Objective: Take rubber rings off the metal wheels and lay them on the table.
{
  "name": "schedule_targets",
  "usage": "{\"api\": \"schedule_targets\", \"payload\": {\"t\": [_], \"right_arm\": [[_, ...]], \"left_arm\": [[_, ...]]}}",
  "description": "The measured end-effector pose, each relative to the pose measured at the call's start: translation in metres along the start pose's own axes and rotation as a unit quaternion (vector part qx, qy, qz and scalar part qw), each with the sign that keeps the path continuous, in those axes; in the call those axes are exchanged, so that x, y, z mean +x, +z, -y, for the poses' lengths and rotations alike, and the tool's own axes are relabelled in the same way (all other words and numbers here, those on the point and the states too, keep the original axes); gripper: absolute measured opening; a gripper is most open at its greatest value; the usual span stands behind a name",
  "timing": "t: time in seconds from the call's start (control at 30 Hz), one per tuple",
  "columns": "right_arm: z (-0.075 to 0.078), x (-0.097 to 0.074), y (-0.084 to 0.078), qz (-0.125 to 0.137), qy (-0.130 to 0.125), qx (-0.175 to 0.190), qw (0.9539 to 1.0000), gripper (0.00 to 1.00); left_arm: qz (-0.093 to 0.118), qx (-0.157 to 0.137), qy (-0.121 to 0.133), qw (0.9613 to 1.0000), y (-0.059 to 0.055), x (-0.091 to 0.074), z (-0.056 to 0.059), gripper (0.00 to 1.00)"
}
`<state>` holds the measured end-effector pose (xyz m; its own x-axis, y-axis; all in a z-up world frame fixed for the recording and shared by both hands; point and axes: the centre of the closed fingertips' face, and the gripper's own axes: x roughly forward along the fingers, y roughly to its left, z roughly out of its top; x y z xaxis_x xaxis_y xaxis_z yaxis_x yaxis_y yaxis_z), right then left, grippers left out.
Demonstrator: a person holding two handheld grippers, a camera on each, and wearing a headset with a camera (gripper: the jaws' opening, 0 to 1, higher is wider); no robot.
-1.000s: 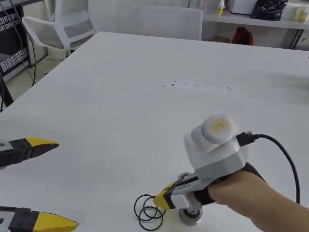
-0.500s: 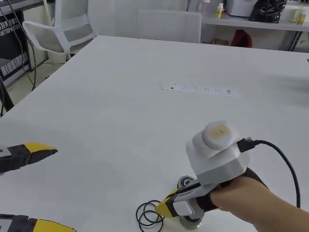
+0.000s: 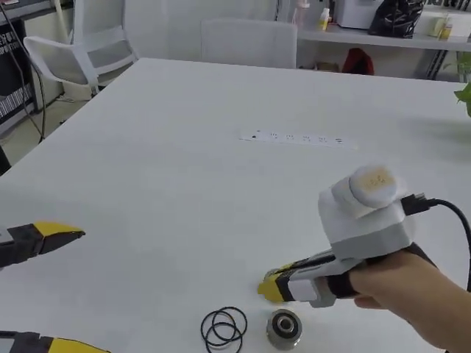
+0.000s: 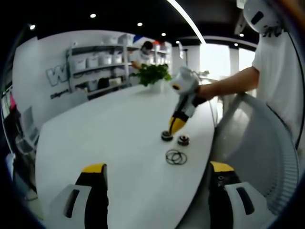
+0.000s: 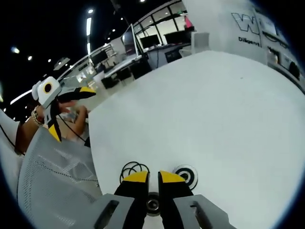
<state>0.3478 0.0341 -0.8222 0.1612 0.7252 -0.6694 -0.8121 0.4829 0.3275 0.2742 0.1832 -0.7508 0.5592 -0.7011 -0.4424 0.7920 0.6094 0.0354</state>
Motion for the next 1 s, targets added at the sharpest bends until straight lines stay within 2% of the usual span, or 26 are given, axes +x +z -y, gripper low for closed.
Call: {"api": "schedule_targets", "payload": {"t": [0.3, 0.57, 0.77, 0.87, 0.9, 0.93, 1.0], "right_arm": [[0.026, -0.025, 0.005, 0.046, -0.027, 0.043, 0.9977, 0.04], [0.044, -0.036, 0.001, 0.083, -0.04, 0.07, 0.9933, 0.06], [0.042, -0.028, -0.012, 0.077, -0.03, 0.058, 0.9949, 0.07], [0.046, -0.024, -0.014, 0.07, -0.032, 0.042, 0.9962, 0.07], [0.046, -0.023, -0.014, 0.07, -0.033, 0.039, 0.9963, 0.07], [0.047, -0.022, -0.015, 0.069, -0.033, 0.038, 0.9964, 0.08], [0.046, -0.02, -0.017, 0.066, -0.032, 0.037, 0.9966, 0.08]], "left_arm": [[-0.001, 0.006, -0.006, 1.0, 0.005, 0.002, 0.0, 0.88], [0.002, 0.015, -0.017, 0.9997, 0.013, 0.008, -0.002, 0.86], [0.015, 0.036, -0.036, 0.9986, 0.035, 0.018, -0.003, 0.84], [0.026, 0.053, -0.044, 0.9973, 0.051, 0.027, -0.005, 0.82], [0.028, 0.055, -0.045, 0.9971, 0.054, 0.028, -0.005, 0.82], [0.034, 0.064, -0.048, 0.9962, 0.062, 0.033, -0.006, 0.82], [0.042, 0.065, -0.053, 0.9956, 0.072, 0.039, -0.007, 0.79]]}}
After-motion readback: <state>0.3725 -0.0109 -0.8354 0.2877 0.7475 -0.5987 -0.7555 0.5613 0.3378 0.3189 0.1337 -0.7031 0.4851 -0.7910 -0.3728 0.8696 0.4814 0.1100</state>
